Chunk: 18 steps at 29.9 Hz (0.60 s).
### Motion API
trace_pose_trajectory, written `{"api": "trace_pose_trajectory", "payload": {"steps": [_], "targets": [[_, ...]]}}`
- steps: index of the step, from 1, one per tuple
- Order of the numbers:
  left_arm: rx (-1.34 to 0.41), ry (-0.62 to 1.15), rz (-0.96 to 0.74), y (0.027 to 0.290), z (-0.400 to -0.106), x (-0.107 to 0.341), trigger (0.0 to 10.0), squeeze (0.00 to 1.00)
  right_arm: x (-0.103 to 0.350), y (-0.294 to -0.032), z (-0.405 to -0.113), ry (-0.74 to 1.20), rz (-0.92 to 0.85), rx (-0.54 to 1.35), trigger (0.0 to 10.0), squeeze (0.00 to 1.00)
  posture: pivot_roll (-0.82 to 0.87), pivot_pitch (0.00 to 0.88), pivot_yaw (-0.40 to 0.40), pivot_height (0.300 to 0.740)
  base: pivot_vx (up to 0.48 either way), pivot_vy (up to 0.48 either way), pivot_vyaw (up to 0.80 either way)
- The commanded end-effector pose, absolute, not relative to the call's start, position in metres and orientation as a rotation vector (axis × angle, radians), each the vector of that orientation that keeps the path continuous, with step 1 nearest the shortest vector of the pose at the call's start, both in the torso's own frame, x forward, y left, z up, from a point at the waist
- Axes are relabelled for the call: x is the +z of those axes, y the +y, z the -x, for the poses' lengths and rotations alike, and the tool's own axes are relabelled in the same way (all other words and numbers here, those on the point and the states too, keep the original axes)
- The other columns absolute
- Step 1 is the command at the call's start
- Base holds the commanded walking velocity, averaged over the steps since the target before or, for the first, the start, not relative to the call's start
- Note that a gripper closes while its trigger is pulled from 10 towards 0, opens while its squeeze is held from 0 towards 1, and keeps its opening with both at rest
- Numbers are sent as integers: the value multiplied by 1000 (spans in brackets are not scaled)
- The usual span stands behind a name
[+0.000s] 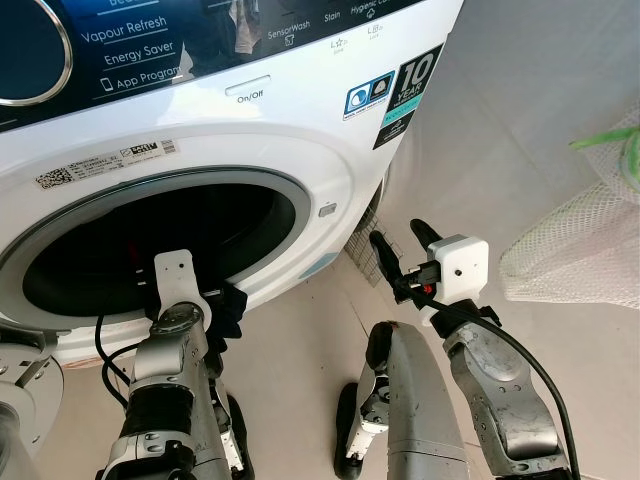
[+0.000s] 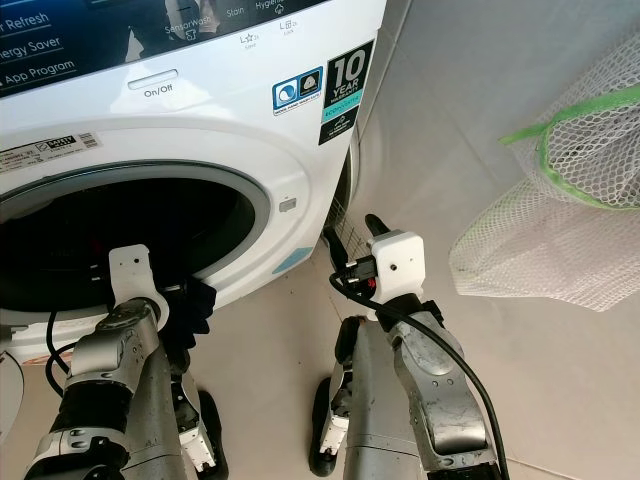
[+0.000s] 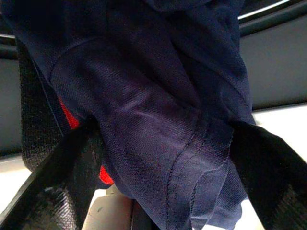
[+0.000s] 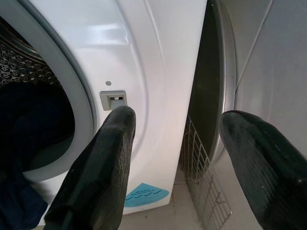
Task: Clothes washing
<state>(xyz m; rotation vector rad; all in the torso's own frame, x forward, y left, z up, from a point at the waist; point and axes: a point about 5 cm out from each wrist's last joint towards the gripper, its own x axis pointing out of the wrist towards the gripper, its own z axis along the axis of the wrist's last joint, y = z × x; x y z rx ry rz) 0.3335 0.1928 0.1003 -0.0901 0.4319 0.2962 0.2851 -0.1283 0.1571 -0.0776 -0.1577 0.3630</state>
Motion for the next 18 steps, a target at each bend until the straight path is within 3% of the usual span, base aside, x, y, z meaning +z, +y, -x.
{"api": "trace_pose_trajectory", "payload": {"steps": [1, 15, 16, 18], "targets": [[286, 471, 106, 190, -329, 89, 10000, 0, 150, -133, -283, -129, 78, 350, 10000, 0, 32, 388, -127, 511, 0, 0, 0], [286, 471, 106, 190, -329, 89, 10000, 0, 150, -133, -283, -129, 78, 350, 10000, 0, 32, 388, -127, 511, 0, 0, 0], [290, 478, 123, 197, -332, 82, 0, 0, 152, -134, -282, -133, 86, 353, 10000, 0, 10, 328, -129, 511, 0, 0, 0], [309, 491, 135, 203, -333, 76, 0, 0, 153, -136, -281, -140, 95, 353, 10000, 0, 12, 327, -128, 511, 0, 0, 0]]}}
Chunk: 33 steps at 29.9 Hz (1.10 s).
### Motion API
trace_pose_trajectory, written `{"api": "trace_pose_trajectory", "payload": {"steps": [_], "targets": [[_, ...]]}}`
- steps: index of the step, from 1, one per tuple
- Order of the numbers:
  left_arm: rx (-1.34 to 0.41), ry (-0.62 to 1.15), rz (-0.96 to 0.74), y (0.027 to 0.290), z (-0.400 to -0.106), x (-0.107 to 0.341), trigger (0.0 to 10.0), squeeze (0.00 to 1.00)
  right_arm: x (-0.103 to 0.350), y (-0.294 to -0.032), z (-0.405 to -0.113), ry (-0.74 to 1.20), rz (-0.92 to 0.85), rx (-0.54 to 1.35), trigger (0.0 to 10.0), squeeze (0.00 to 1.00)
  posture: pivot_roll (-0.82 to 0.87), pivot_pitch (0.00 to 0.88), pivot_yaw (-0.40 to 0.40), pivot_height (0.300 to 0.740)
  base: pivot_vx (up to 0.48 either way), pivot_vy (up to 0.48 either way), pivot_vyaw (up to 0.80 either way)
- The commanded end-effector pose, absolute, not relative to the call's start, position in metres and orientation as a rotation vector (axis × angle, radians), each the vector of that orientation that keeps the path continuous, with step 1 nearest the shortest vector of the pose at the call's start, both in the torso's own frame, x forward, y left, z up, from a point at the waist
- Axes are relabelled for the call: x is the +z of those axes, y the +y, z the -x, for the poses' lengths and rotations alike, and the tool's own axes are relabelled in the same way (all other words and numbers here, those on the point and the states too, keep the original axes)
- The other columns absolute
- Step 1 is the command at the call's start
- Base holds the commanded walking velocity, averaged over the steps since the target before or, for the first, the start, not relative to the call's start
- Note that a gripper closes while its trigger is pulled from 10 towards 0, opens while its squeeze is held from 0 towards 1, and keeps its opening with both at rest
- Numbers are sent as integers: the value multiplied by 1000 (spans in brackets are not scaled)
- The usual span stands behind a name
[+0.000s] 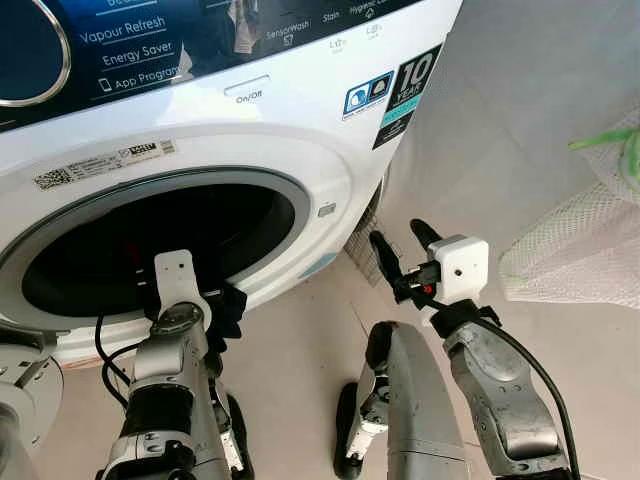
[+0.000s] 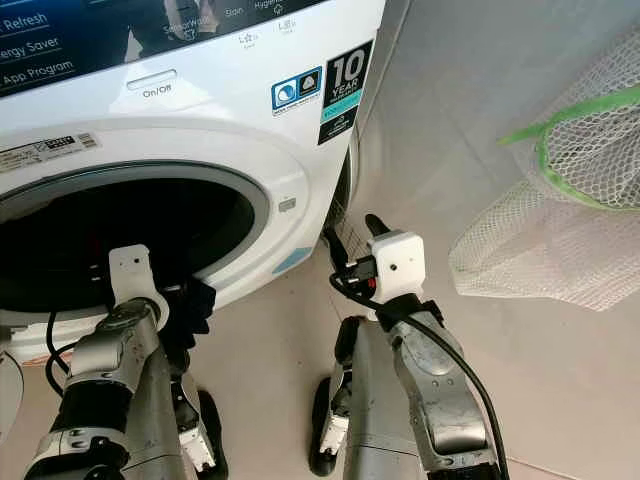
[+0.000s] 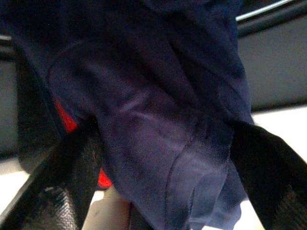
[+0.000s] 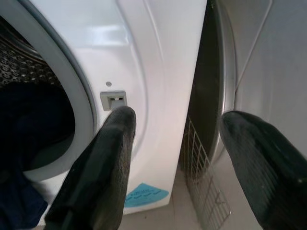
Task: Clothes washing
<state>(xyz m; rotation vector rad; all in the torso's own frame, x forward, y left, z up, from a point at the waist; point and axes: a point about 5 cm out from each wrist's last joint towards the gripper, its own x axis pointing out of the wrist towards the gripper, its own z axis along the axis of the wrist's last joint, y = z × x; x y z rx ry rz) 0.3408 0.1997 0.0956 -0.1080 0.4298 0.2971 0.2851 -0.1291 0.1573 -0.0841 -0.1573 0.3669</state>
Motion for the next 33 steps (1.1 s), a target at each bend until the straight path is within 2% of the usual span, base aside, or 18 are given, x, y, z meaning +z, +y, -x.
{"api": "trace_pose_trajectory", "payload": {"steps": [1, 2, 4, 5, 12, 13, 14, 15, 33], "targets": [[316, 493, 133, 204, -333, 75, 1020, 0, 154, -136, -281, -142, 96, 353, 10000, 0, 12, 327, -128, 511, 0, 0, 0], [323, 488, 111, 205, -333, 75, 8902, 0, 154, -136, -281, -142, 96, 353, 10000, 0, 12, 332, -129, 511, 0, 0, 0], [325, 482, 97, 205, -333, 76, 8902, 0, 154, -136, -281, -142, 96, 353, 10000, 0, 12, 332, -129, 511, 0, 0, 0], [321, 479, 93, 204, -333, 76, 10000, 0, 154, -136, -282, -142, 96, 352, 10000, 0, 11, 335, -130, 511, 0, 0, 0], [317, 451, 91, 204, -337, 76, 10000, 0, 154, -137, -283, -141, 97, 347, 10000, 0, 14, 344, -132, 511, 0, 0, 0], [319, 454, 95, 205, -337, 75, 9020, 0, 154, -138, -283, -141, 97, 345, 10000, 0, 12, 349, -131, 511, 0, 0, 0], [320, 455, 97, 205, -337, 75, 9020, 0, 155, -138, -283, -141, 97, 345, 10000, 0, 12, 349, -131, 511, 0, 0, 0], [319, 456, 99, 205, -337, 75, 0, 0, 155, -138, -283, -141, 97, 344, 10000, 0, 12, 349, -131, 511, 0, 0, 0], [315, 451, 142, 204, -341, 77, 0, 0, 154, -140, -283, -137, 101, 339, 10000, 0, 10, 364, -134, 511, 0, 0, 0]]}}
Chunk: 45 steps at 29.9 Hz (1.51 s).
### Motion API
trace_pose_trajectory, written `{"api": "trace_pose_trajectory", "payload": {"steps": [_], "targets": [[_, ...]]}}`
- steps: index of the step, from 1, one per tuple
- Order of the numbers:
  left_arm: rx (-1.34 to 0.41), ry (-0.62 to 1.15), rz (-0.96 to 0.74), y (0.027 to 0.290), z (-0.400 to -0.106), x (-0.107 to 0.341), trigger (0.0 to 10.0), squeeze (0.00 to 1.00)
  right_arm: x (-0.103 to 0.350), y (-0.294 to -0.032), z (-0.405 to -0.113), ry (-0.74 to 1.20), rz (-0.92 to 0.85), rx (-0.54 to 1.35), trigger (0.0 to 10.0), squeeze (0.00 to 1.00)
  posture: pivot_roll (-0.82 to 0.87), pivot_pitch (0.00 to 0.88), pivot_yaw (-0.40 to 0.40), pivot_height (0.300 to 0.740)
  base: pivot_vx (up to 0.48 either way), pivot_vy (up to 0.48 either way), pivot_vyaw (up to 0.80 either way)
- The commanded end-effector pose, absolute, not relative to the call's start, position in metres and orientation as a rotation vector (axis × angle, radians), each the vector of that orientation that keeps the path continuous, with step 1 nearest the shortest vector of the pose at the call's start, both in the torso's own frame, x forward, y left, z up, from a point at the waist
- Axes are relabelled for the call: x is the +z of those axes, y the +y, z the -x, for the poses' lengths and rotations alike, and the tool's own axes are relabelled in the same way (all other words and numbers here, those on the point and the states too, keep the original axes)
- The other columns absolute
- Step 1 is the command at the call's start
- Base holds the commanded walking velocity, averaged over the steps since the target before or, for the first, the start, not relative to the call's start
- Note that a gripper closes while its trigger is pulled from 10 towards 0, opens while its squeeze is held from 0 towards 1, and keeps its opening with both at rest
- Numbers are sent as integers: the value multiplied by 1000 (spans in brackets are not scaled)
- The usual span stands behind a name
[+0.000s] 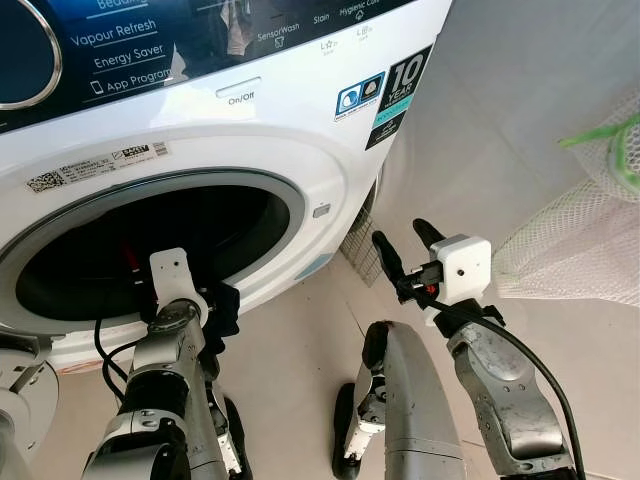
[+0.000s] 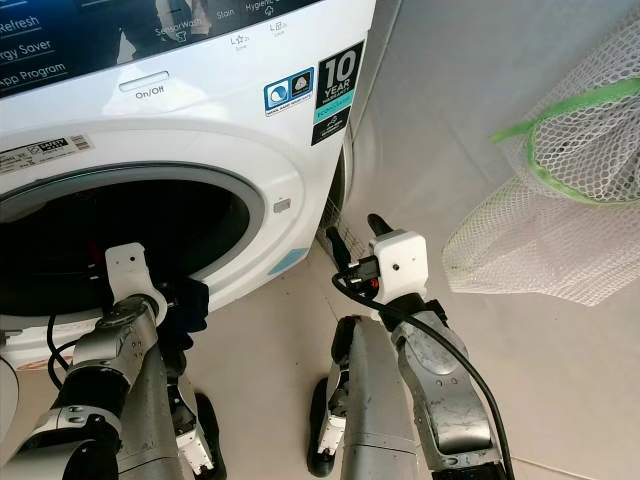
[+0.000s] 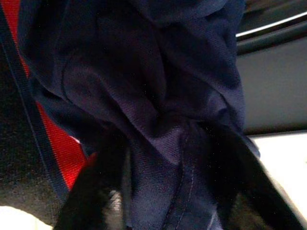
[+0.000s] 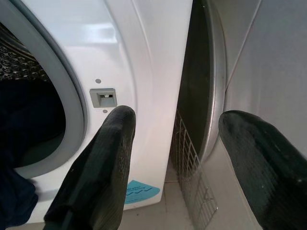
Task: Clothes washing
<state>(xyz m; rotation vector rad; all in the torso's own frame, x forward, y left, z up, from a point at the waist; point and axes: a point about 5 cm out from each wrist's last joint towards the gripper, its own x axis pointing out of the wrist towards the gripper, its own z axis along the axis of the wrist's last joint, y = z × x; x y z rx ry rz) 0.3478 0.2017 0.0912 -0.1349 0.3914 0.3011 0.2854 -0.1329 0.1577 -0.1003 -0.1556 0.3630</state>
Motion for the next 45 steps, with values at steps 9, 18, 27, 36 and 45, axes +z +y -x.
{"api": "trace_pose_trajectory", "payload": {"steps": [9, 18, 27, 36, 45], "targets": [[324, 423, 131, 214, -349, 87, 0, 0, 154, -140, -283, -135, 102, 338, 10000, 0, 10, 367, -134, 511, 0, 0, 0], [356, 300, 4, 250, -377, 135, 0, 0, 155, -142, -283, -137, 106, 330, 10000, 0, 8, 369, -132, 511, 0, 0, 0], [422, 144, -201, 276, -390, 189, 0, 0, 156, -144, -284, -141, 110, 323, 10000, 0, 3, 370, -133, 511, 0, 0, 0], [496, 2, -349, 278, -394, 216, 10000, 0, 157, -146, -284, -143, 112, 313, 10000, 0, -6, 369, -134, 511, 0, 0, 0], [242, 123, -421, 247, -396, 179, 10000, 0, 157, -145, -284, -145, 111, 313, 10000, 0, -2, 369, -132, 511, 0, 0, 0]]}}
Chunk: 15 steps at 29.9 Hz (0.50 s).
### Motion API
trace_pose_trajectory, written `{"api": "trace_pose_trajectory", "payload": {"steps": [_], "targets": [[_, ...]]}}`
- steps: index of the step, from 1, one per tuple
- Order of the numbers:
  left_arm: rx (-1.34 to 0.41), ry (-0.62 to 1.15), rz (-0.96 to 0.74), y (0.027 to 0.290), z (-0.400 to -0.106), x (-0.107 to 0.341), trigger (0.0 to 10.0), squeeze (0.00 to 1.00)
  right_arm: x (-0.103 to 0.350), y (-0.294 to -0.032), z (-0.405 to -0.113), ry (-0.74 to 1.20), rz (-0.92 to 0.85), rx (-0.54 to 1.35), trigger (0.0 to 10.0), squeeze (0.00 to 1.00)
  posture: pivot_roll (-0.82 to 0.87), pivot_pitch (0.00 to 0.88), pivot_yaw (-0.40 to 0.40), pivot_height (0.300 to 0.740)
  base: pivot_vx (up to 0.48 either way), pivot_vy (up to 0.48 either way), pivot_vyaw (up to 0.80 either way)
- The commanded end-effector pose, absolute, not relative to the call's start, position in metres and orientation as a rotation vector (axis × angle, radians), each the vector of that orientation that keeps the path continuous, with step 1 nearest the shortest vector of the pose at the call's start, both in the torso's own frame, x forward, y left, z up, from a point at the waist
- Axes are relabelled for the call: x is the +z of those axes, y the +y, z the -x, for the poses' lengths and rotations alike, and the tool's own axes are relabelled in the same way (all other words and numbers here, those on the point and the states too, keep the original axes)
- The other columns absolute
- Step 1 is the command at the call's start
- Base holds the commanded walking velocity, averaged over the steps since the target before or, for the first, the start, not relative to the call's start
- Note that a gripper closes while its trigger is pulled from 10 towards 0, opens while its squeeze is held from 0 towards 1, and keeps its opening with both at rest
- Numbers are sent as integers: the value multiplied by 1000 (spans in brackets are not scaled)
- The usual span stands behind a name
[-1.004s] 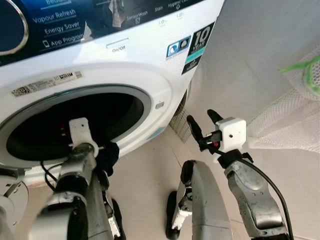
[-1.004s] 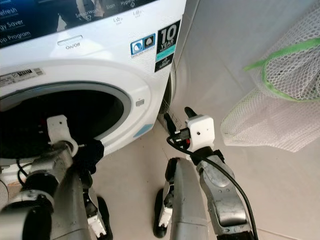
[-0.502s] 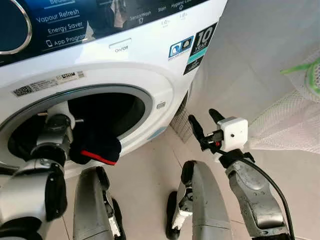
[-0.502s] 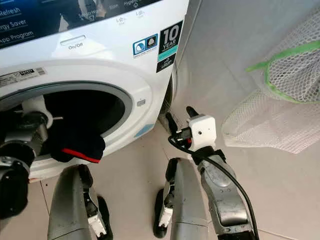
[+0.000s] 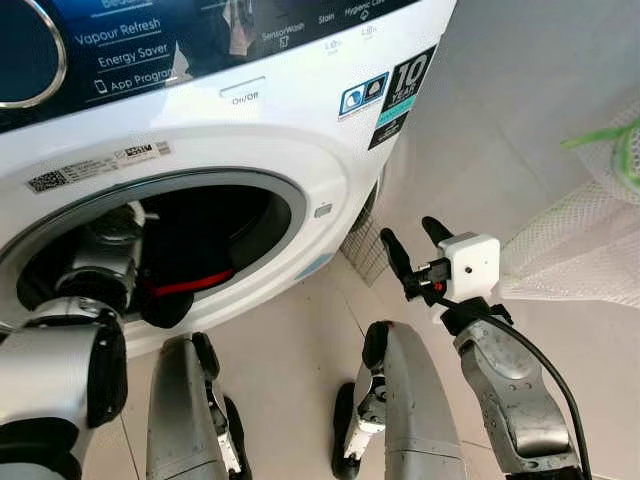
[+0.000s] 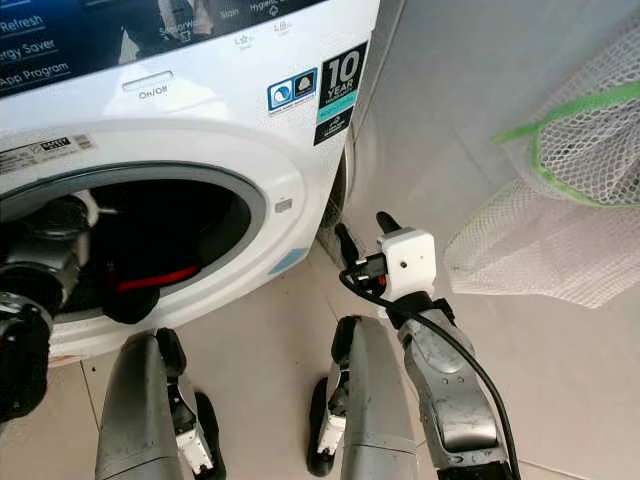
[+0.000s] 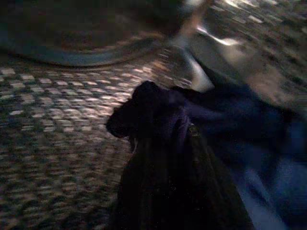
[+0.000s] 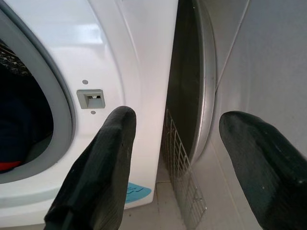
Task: Clothes washing
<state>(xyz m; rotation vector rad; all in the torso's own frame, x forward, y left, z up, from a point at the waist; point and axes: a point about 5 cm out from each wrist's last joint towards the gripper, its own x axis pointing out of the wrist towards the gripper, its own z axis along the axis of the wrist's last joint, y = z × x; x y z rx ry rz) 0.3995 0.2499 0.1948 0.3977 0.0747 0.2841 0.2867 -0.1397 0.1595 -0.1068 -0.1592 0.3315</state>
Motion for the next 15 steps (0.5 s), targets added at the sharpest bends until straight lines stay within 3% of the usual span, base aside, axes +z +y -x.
{"api": "trace_pose_trajectory", "payload": {"steps": [1, 4, 5, 6, 15], "targets": [[209, 130, -429, 243, -396, 175, 10000, 0, 157, -145, -285, -145, 111, 313, 10000, 0, -2, 369, -132, 511, 0, 0, 0], [136, 156, -414, 231, -396, 165, 10000, 0, 157, -145, -284, -144, 110, 313, 10000, 0, 1, 367, -131, 511, 0, 0, 0], [131, 164, -381, 230, -395, 162, 10000, 878, 157, -144, -284, -144, 109, 314, 10000, 0, 1, 367, -131, 511, 0, 0, 0], [132, 172, -354, 230, -395, 160, 10000, 1000, 157, -144, -284, -144, 109, 314, 10000, 0, 1, 367, -131, 511, 0, 0, 0], [112, 186, -294, 231, -395, 160, 10000, 1000, 156, -143, -284, -143, 108, 314, 10000, 0, 2, 369, -129, 511, 0, 0, 0]]}}
